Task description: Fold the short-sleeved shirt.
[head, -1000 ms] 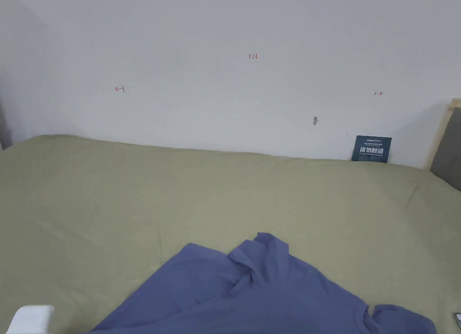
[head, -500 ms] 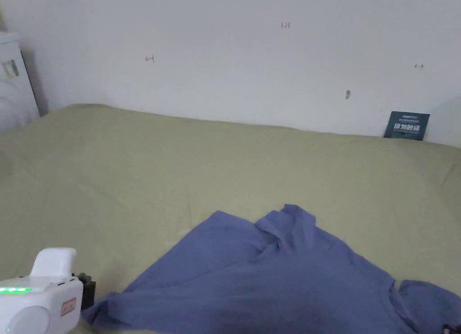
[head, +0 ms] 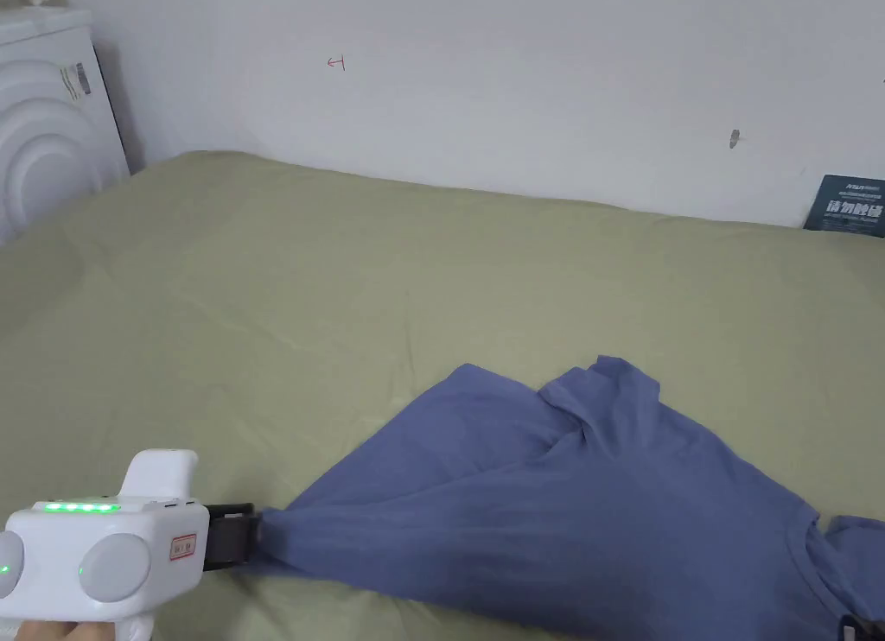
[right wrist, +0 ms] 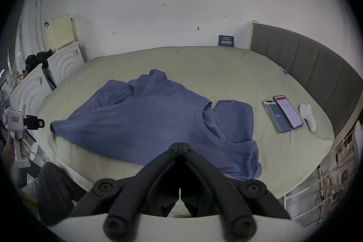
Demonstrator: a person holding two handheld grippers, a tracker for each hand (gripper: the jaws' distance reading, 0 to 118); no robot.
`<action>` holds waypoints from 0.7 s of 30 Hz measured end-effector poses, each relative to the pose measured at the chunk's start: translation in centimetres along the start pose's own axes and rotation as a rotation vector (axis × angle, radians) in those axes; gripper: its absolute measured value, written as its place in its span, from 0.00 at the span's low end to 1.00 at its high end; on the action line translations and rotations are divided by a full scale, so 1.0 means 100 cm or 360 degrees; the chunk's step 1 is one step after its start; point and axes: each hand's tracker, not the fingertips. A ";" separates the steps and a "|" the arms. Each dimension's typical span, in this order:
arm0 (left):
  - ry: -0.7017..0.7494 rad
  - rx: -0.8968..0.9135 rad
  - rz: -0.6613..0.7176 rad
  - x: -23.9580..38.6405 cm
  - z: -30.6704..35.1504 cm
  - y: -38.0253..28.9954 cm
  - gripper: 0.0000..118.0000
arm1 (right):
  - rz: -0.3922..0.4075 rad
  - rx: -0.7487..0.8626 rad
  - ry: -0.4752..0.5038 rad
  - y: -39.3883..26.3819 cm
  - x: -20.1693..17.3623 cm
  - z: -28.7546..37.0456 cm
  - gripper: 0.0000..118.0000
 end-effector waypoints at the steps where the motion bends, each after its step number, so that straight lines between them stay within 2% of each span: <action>1: 0.0003 -0.0019 0.0012 0.000 -0.006 0.001 0.97 | 0.0007 -0.0011 0.0005 -0.001 0.000 0.000 0.00; 5: 0.0028 -0.0101 -0.0016 0.006 -0.036 0.004 0.96 | 0.0026 -0.0063 0.0009 -0.005 -0.002 -0.009 0.00; 6: 0.0026 -0.0133 -0.0031 0.006 -0.044 0.004 0.93 | 0.0034 -0.0079 0.0010 -0.006 -0.003 -0.013 0.00; 7: 0.0025 -0.0152 -0.0038 0.009 -0.049 0.005 0.74 | 0.0040 -0.0090 0.0009 -0.006 -0.005 -0.016 0.00; 9: 0.0021 -0.0155 -0.0037 0.011 -0.052 0.005 0.02 | 0.0046 -0.0115 0.0009 -0.005 -0.004 -0.022 0.00; 11: -0.0090 -0.0131 0.0029 0.010 -0.052 0.005 0.03 | 0.0055 -0.0134 0.0017 -0.001 -0.005 -0.031 0.00; 16: -0.0066 -0.0146 -0.0017 0.016 -0.050 0.009 0.03 | 0.0074 -0.0167 0.0035 0.028 -0.002 -0.071 0.00; 21: -0.0092 -0.0135 0.0001 0.017 -0.052 0.015 0.03 | 0.0117 -0.0205 0.0008 0.091 0.006 -0.154 0.00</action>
